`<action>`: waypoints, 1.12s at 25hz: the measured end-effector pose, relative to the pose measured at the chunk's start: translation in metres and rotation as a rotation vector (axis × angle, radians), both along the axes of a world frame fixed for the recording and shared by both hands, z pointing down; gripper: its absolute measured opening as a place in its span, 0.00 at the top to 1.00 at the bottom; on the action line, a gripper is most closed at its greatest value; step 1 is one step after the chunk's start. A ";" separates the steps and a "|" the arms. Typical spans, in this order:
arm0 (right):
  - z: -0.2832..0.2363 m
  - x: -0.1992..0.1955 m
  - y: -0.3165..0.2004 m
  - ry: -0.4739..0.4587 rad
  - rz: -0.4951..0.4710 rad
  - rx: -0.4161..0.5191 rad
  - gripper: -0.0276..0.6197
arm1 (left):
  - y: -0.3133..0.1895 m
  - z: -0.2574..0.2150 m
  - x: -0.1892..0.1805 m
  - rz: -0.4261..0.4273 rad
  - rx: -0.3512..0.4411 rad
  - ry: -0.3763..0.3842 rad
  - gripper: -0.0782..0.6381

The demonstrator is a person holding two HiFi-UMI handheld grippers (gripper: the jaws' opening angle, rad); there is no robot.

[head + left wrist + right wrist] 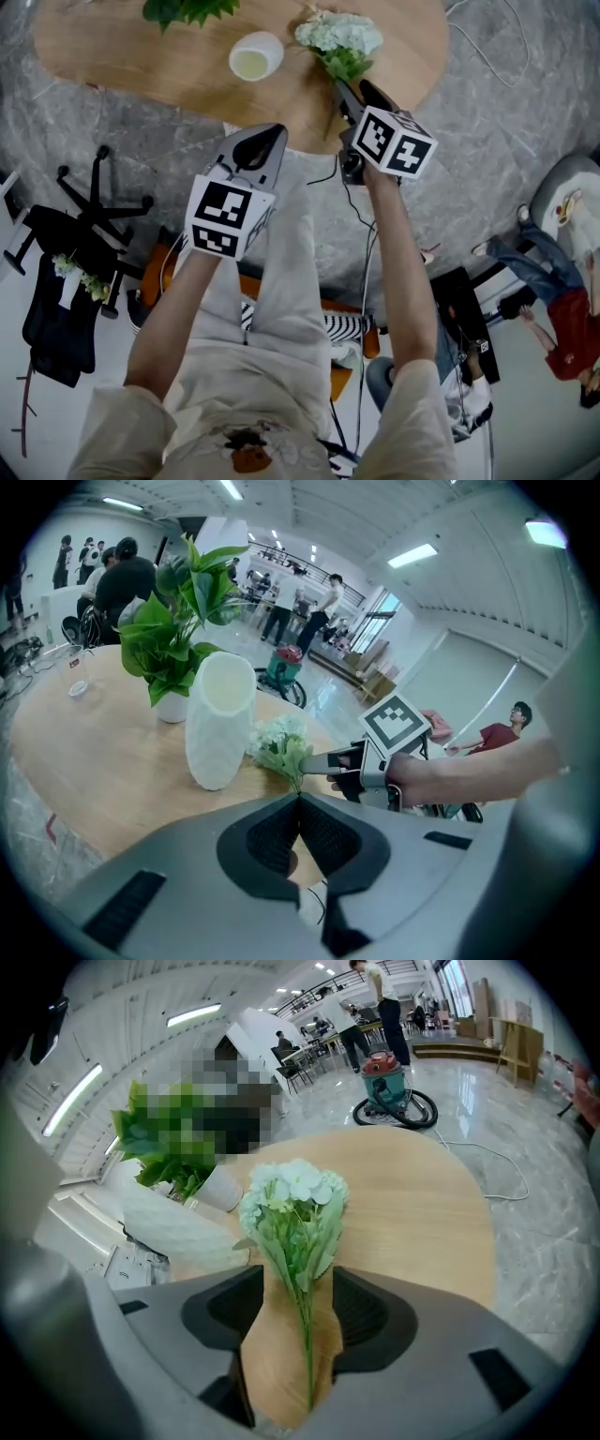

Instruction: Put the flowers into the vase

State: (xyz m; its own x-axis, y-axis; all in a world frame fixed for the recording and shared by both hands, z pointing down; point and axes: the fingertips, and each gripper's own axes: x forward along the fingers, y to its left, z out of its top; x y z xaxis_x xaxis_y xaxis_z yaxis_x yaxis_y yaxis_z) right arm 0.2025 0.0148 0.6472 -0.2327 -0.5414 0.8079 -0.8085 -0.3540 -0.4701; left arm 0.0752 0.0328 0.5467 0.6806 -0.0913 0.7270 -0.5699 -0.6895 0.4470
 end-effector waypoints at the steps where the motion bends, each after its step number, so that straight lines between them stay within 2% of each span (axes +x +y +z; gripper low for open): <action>1: 0.002 -0.001 0.000 -0.008 -0.003 -0.002 0.60 | 0.000 0.001 0.000 -0.003 -0.003 -0.001 0.89; 11: 0.013 -0.005 -0.018 -0.039 -0.091 -0.013 0.61 | 0.001 0.010 0.004 0.002 -0.009 -0.004 0.89; 12: 0.013 -0.004 -0.020 -0.035 -0.087 -0.018 0.65 | 0.001 0.009 0.005 0.002 -0.009 -0.004 0.89; 14: 0.013 -0.001 -0.022 -0.018 -0.078 -0.028 0.82 | -0.001 0.009 0.005 -0.001 -0.002 -0.004 0.89; 16: 0.014 0.000 -0.022 -0.010 -0.084 -0.033 0.86 | -0.001 0.008 0.005 -0.003 -0.003 -0.006 0.89; 21: 0.015 -0.007 -0.024 -0.038 -0.115 -0.045 0.86 | -0.001 0.007 0.004 0.000 -0.002 -0.006 0.89; 24: 0.018 -0.010 -0.025 -0.051 -0.130 -0.061 0.78 | -0.001 0.007 0.004 -0.004 -0.001 -0.005 0.89; 28: 0.028 -0.008 -0.025 -0.026 -0.148 -0.114 0.78 | 0.000 0.009 0.004 -0.011 -0.009 -0.003 0.89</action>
